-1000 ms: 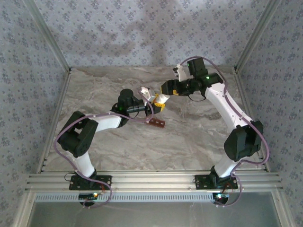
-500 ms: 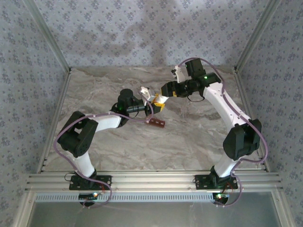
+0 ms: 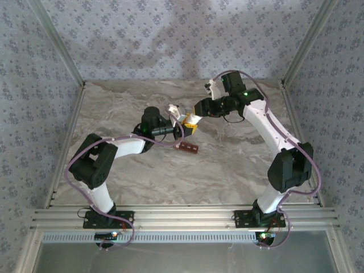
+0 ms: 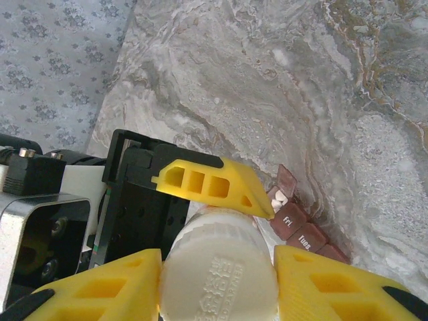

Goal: Sort the pills into containers

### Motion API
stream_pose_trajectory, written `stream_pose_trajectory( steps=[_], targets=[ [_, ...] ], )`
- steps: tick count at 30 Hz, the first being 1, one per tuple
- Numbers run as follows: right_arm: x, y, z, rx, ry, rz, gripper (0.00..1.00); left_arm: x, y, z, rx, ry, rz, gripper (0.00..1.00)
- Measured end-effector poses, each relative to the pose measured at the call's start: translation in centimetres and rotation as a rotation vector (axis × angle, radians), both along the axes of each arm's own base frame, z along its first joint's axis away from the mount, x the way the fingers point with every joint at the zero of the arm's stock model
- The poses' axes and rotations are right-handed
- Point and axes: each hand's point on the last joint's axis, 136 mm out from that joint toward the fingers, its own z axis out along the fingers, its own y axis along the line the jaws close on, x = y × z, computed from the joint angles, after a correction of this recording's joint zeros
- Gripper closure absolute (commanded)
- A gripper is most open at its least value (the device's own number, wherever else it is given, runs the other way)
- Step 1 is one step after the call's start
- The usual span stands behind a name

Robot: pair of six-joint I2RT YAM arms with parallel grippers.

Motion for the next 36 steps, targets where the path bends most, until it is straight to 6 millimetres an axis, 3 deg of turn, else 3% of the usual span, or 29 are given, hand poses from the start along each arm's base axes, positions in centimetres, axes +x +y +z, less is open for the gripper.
stream_pose_trajectory(
  steps=[23,36],
  targets=[
    [0.6,0.8,-2.9,-0.014,0.119,-0.082,0.59,0.4,0.6,-2.6,0.093,0.045,0.04,1.0],
    [1.5,-0.2,-3.7,0.001,0.231,-0.325,0.6,1.0,-0.1,-3.2,0.133,0.019,0.134,1.0]
  ],
)
